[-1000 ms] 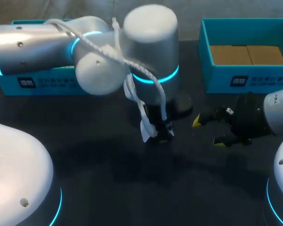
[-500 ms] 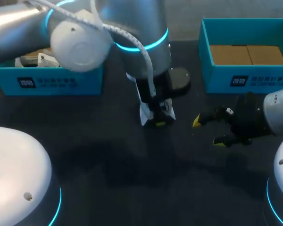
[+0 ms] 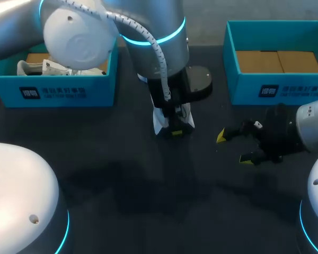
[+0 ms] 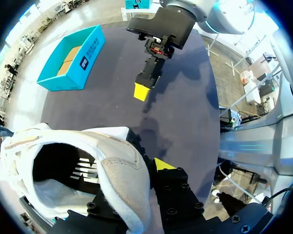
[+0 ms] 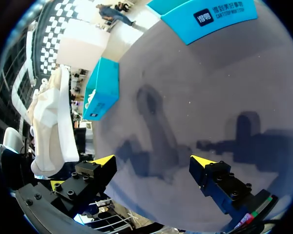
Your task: Take the shoe out of the shoebox, open the shoe tongue, remove and reinsert the insole, then place the shoe into the shoebox
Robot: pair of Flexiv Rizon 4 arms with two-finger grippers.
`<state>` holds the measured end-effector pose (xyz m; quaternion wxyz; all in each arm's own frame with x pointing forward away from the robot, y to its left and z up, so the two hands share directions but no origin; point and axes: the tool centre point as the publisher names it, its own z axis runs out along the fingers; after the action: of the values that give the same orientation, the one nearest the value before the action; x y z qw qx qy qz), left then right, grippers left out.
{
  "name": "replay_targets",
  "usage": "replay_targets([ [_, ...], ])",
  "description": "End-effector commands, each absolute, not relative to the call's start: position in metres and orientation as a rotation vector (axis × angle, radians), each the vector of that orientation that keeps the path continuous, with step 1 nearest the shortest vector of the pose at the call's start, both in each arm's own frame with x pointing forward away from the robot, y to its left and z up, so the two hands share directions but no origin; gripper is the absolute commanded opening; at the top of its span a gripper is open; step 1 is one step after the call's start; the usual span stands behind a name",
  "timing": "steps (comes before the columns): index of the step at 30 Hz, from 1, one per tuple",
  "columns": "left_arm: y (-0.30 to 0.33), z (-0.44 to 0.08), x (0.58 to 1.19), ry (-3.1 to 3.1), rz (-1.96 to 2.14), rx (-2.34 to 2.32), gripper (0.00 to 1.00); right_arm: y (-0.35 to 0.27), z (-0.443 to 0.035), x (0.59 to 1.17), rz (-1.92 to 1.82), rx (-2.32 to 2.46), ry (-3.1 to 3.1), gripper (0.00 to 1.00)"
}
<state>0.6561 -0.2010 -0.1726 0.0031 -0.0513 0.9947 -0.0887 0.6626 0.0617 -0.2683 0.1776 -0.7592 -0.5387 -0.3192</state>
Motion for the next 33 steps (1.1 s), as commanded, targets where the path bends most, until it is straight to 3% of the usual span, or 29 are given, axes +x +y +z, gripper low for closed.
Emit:
replay_targets([
  [1, -0.2, -0.172, 0.656, 3.118, -0.281, -0.16, 0.0, 0.063, -0.267, 0.661, -0.901, -2.155, -1.524, 1.0],
  [16, -0.179, -0.168, 0.669, 3.16, -0.259, -0.167, 0.0, 0.063, -0.267, 0.661, -0.901, -2.155, -1.524, 1.0],
  [33, -0.118, -0.167, 0.726, 3.241, -0.201, -0.26, 0.0, 0.063, -0.267, 0.661, -0.901, -2.155, -1.524, 1.0],
])
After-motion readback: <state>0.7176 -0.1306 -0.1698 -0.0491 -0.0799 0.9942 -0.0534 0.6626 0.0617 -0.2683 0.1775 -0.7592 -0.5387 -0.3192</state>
